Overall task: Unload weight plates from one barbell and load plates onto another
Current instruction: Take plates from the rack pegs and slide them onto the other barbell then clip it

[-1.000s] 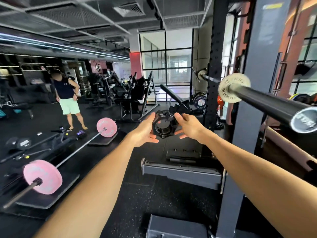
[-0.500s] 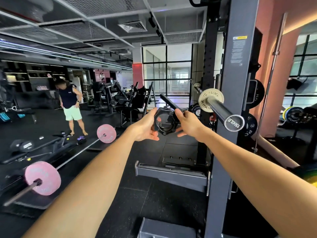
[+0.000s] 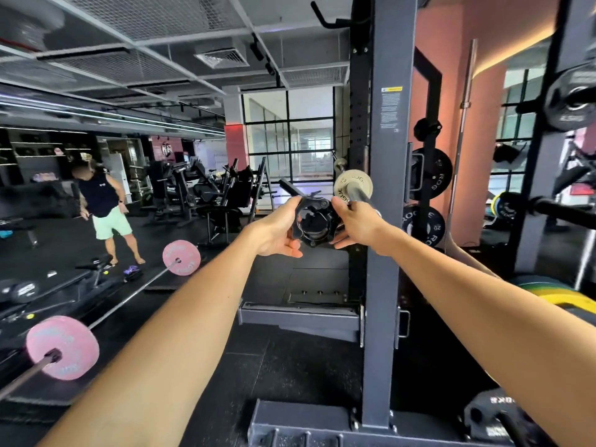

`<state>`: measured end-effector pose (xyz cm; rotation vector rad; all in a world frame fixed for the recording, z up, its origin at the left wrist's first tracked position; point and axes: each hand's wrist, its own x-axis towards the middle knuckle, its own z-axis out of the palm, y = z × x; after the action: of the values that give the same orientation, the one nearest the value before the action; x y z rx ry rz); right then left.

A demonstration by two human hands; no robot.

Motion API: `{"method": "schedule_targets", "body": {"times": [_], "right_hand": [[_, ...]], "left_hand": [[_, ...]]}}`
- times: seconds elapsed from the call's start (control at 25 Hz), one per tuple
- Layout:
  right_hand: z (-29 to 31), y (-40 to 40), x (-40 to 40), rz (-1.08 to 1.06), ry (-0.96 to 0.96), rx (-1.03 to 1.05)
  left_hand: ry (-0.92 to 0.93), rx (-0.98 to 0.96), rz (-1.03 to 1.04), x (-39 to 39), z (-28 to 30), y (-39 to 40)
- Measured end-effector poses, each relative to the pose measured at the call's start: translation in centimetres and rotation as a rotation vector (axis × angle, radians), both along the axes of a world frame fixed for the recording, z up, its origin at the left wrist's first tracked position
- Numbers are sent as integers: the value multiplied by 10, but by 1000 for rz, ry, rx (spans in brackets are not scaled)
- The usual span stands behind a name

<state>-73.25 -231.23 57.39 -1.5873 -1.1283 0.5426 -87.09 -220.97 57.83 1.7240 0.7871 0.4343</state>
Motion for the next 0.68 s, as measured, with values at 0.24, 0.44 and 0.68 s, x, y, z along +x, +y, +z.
{"method": "schedule_targets", "body": {"times": [0.24, 0.44, 0.68], "right_hand": [[2, -53, 26, -112, 23, 8], [-3, -77, 49, -137, 40, -15], [-1, -78, 65, -138, 34, -10]], "left_hand": [[7, -3, -129, 34, 4, -47], [-11, -33, -137, 58, -4, -71], [-39, -27, -54, 80, -1, -78]]}}
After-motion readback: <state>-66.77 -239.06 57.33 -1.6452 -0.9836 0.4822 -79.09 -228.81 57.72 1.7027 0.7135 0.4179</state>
